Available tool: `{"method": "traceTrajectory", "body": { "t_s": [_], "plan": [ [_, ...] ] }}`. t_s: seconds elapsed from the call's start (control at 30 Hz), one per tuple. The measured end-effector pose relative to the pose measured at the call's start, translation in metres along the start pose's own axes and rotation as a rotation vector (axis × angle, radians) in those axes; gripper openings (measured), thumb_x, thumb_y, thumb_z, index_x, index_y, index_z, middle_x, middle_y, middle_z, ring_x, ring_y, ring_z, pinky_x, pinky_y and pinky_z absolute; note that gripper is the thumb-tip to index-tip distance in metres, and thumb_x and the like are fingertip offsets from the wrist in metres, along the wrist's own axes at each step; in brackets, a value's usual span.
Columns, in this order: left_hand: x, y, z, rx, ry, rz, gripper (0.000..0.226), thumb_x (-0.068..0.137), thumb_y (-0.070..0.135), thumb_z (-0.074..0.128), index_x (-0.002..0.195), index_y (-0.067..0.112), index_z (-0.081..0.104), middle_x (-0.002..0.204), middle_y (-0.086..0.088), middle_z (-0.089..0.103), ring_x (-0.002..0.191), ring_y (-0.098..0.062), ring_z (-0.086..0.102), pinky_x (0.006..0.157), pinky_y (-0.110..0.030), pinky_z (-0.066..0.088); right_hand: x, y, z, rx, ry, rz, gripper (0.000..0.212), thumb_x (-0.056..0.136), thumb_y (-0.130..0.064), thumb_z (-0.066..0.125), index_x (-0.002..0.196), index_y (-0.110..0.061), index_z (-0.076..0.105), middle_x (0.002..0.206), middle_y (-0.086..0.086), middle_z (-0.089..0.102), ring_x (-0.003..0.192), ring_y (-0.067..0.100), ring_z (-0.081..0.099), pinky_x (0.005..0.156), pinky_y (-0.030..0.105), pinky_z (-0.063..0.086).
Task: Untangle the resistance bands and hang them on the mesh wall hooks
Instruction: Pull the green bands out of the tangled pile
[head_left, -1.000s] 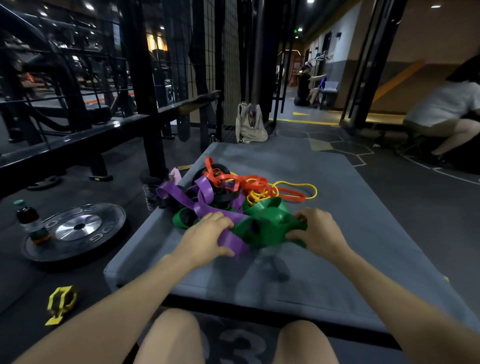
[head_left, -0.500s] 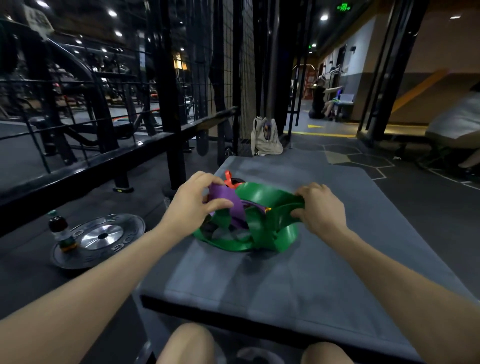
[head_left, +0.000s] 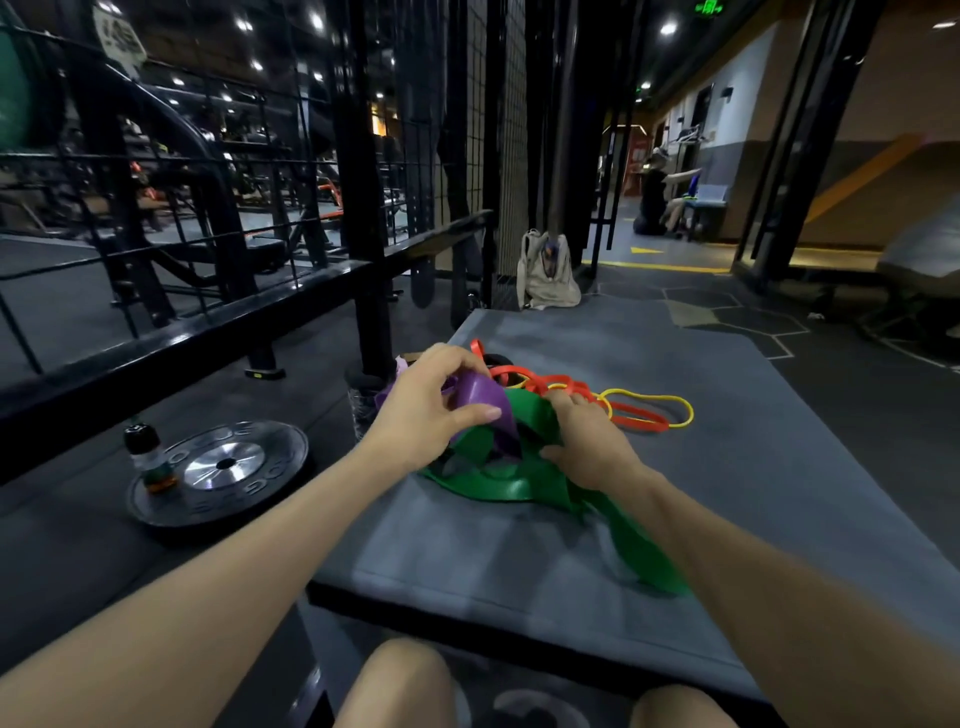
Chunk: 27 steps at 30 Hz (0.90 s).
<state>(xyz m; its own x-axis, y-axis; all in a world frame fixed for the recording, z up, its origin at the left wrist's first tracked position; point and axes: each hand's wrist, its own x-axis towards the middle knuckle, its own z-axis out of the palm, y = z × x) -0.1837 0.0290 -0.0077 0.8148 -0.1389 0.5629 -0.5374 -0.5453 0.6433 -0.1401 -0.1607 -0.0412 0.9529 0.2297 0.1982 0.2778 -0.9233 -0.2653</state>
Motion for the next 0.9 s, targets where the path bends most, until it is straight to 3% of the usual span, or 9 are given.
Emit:
{"method": "traceTrajectory", "body": {
  "t_s": [0.17, 0.3, 0.37, 0.43, 0.53, 0.6, 0.7, 0.83, 0.9],
  "plan": [
    [-0.005, -0.029, -0.014, 0.310, -0.056, -0.009, 0.026, 0.066, -0.005, 0.072, 0.079, 0.014, 0.063, 0.080, 0.009, 0.048, 0.078, -0.017, 0.051, 0.068, -0.016, 0.037, 0.011, 0.006, -0.021, 0.044, 0.180, 0.010, 0.042, 0.089, -0.029, 0.058, 0.123, -0.006, 0.049, 0.121, 0.016, 0.046, 0.113, 0.037, 0.044, 0.094, 0.039, 0.038],
    [-0.015, -0.056, -0.007, 0.491, -0.143, -0.007, 0.021, 0.060, -0.007, 0.071, 0.067, 0.012, 0.064, 0.075, 0.012, 0.040, 0.075, -0.016, 0.043, 0.066, -0.014, 0.034, 0.017, 0.024, -0.030, 0.205, 0.275, 0.130, 0.038, 0.089, -0.028, 0.060, 0.117, -0.002, 0.056, 0.116, 0.019, 0.050, 0.109, 0.035, 0.049, 0.089, 0.034, 0.038],
    [-0.018, -0.066, -0.001, 0.550, -0.219, -0.011, 0.018, 0.062, 0.000, 0.073, 0.070, 0.014, 0.064, 0.078, 0.011, 0.038, 0.079, -0.017, 0.042, 0.075, -0.026, 0.039, 0.013, 0.027, -0.029, 0.251, 0.324, 0.159, 0.029, 0.088, -0.028, 0.062, 0.103, -0.003, 0.060, 0.108, 0.020, 0.055, 0.105, 0.034, 0.050, 0.076, 0.029, 0.032],
    [-0.019, -0.068, 0.008, 0.562, -0.329, -0.080, 0.014, 0.068, 0.013, 0.077, 0.077, 0.016, 0.066, 0.085, 0.008, 0.042, 0.083, -0.015, 0.042, 0.081, -0.032, 0.042, 0.006, 0.025, -0.024, 0.278, 0.330, 0.158, 0.026, 0.085, -0.025, 0.066, 0.098, -0.002, 0.062, 0.100, 0.020, 0.057, 0.100, 0.033, 0.051, 0.074, 0.031, 0.032],
    [-0.019, -0.066, 0.020, 0.492, -0.363, -0.194, 0.016, 0.078, 0.038, 0.071, 0.080, 0.022, 0.068, 0.086, 0.009, 0.046, 0.081, -0.012, 0.051, 0.078, -0.032, 0.046, -0.010, 0.019, -0.015, 0.370, 0.192, 0.037, 0.026, 0.075, -0.018, 0.076, 0.095, -0.005, 0.067, 0.084, 0.008, 0.063, 0.079, 0.020, 0.057, 0.069, 0.027, 0.040],
    [-0.017, -0.067, 0.028, 0.459, -0.289, -0.204, 0.016, 0.084, 0.036, 0.066, 0.087, 0.021, 0.068, 0.087, 0.008, 0.047, 0.082, -0.014, 0.054, 0.079, -0.033, 0.048, -0.016, 0.017, -0.007, 0.313, 0.059, -0.045, 0.041, 0.070, -0.021, 0.080, 0.109, -0.012, 0.066, 0.103, 0.006, 0.065, 0.093, 0.019, 0.059, 0.078, 0.024, 0.041],
    [-0.017, -0.073, 0.044, 0.324, -0.176, -0.235, 0.021, 0.085, 0.020, 0.065, 0.105, 0.016, 0.063, 0.099, 0.005, 0.045, 0.090, -0.018, 0.056, 0.087, -0.037, 0.048, -0.021, 0.020, 0.003, 0.223, -0.099, -0.082, 0.068, 0.072, -0.026, 0.079, 0.133, -0.017, 0.051, 0.125, 0.008, 0.052, 0.118, 0.023, 0.047, 0.092, 0.022, 0.032],
    [-0.011, -0.076, 0.063, 0.259, -0.058, -0.206, 0.031, 0.087, 0.012, 0.061, 0.117, 0.011, 0.057, 0.116, -0.002, 0.049, 0.105, -0.022, 0.055, 0.092, -0.039, 0.045, -0.031, 0.026, 0.014, 0.182, -0.293, -0.190, 0.067, 0.076, -0.031, 0.075, 0.136, -0.020, 0.048, 0.125, 0.008, 0.049, 0.119, 0.020, 0.043, 0.090, 0.015, 0.027],
    [-0.001, -0.074, 0.071, 0.242, -0.093, -0.109, 0.041, 0.086, 0.015, 0.064, 0.125, 0.010, 0.053, 0.126, -0.005, 0.049, 0.116, -0.023, 0.050, 0.100, -0.036, 0.040, -0.036, 0.032, 0.017, 0.224, -0.311, -0.185, 0.056, 0.081, -0.033, 0.070, 0.133, -0.021, 0.052, 0.128, 0.004, 0.050, 0.120, 0.016, 0.044, 0.089, 0.011, 0.026]
  ]
}}
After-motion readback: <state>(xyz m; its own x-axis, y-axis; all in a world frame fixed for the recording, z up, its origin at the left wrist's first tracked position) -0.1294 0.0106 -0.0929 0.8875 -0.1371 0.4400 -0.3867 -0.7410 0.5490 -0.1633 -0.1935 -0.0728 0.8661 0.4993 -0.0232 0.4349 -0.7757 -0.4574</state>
